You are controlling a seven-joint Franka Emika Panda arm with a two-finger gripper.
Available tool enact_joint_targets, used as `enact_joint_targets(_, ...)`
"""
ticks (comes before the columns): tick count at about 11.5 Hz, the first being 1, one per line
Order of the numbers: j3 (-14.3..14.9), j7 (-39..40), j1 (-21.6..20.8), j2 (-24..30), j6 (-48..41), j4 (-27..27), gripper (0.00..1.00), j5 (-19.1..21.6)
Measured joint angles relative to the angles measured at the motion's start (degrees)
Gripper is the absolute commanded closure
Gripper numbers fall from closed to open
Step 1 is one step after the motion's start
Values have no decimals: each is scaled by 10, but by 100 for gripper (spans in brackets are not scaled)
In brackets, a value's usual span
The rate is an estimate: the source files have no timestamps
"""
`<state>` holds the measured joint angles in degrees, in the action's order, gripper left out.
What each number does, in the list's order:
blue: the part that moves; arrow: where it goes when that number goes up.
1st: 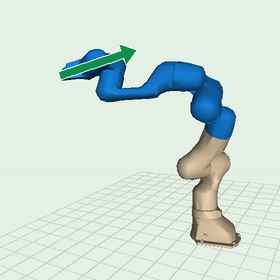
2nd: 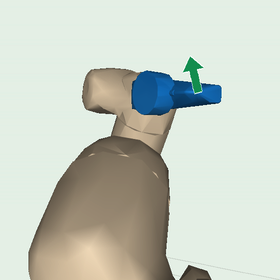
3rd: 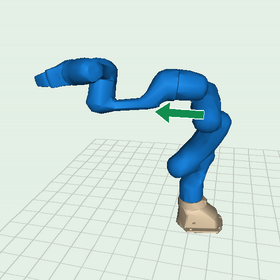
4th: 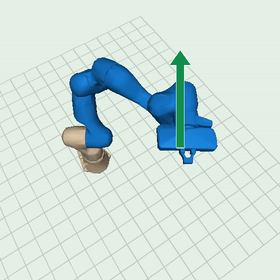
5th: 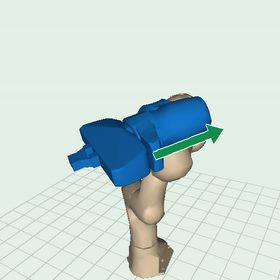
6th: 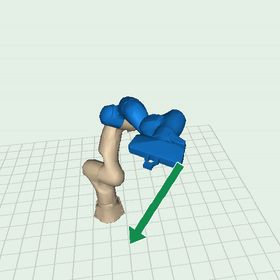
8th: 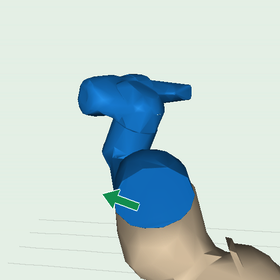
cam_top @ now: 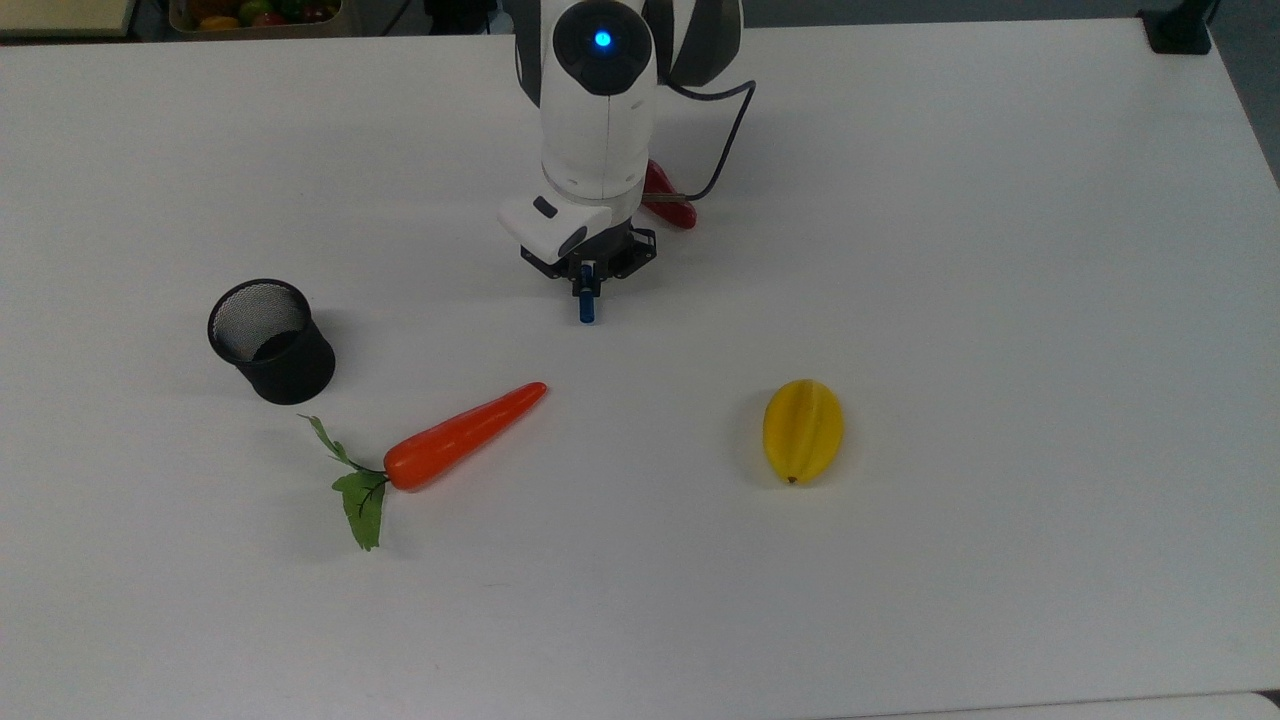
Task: Place marker
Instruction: 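Close the gripper on the marker near its blue cap, then lift the marker and carry it toward the black mesh pen cup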
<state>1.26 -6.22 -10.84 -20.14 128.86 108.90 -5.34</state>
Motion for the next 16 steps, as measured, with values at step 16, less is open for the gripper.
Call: enact_joint_targets(16, 14, 80, 155, 61, -283, -208, 87, -5)
